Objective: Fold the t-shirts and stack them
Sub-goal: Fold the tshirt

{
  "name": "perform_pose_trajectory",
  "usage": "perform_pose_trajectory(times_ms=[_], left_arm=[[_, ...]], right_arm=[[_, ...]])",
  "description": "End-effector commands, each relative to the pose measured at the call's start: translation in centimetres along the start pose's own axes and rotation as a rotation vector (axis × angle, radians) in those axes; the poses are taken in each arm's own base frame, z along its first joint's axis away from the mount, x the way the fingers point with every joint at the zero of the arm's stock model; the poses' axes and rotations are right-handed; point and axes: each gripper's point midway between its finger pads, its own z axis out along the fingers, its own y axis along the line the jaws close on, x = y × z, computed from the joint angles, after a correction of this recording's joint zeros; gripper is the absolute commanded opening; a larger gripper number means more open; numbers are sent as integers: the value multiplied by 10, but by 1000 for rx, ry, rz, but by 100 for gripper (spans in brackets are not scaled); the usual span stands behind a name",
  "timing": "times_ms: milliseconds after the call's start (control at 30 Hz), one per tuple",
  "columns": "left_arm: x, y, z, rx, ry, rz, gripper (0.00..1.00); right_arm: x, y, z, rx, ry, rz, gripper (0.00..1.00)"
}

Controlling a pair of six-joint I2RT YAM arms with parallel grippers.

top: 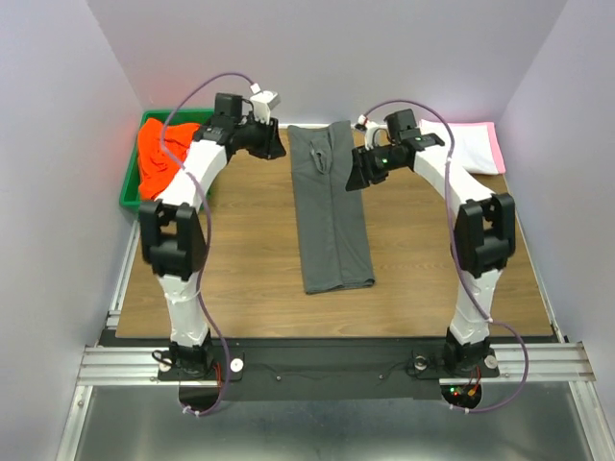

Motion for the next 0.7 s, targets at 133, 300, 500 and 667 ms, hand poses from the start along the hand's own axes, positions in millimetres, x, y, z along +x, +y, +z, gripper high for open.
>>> perform_pose_trajectory(times_ms=[133, 300, 500, 667], left_arm=[[21, -51, -55, 62, -52, 84, 38], [28, -67, -79, 62, -116, 136, 38], [52, -76, -87, 78, -112, 179, 37], [71, -76, -92, 68, -76, 202, 36]], right_arm=[[107, 48, -19, -128, 181, 124, 43], [156, 55, -12, -129, 271, 164, 38], [206, 46, 5, -119, 364, 233, 34], [230, 45, 18, -130, 434, 282, 31]])
